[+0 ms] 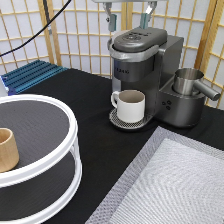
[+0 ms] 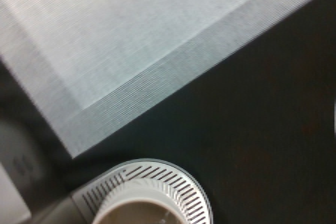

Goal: Make coffee

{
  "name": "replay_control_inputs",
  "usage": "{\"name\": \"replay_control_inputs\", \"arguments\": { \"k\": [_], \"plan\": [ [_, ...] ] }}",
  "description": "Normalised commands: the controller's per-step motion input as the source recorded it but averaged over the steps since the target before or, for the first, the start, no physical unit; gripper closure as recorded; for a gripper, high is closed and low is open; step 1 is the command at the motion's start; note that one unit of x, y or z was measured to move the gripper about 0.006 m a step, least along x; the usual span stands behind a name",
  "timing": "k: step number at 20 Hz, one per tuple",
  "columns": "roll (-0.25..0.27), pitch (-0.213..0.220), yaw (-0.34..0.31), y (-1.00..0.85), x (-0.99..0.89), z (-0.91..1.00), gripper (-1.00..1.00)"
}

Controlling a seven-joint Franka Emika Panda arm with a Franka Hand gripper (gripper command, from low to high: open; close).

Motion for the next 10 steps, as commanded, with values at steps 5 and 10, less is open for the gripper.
{"name": "replay_control_inputs", "arguments": {
  "k": [5, 10],
  "plan": [
    [0.003, -0.041, 0.375, 0.00, 0.00, -0.08, -1.00],
    [0.000, -0.081, 0.320, 0.09, -0.32, -0.24, -1.00]
  ]
}}
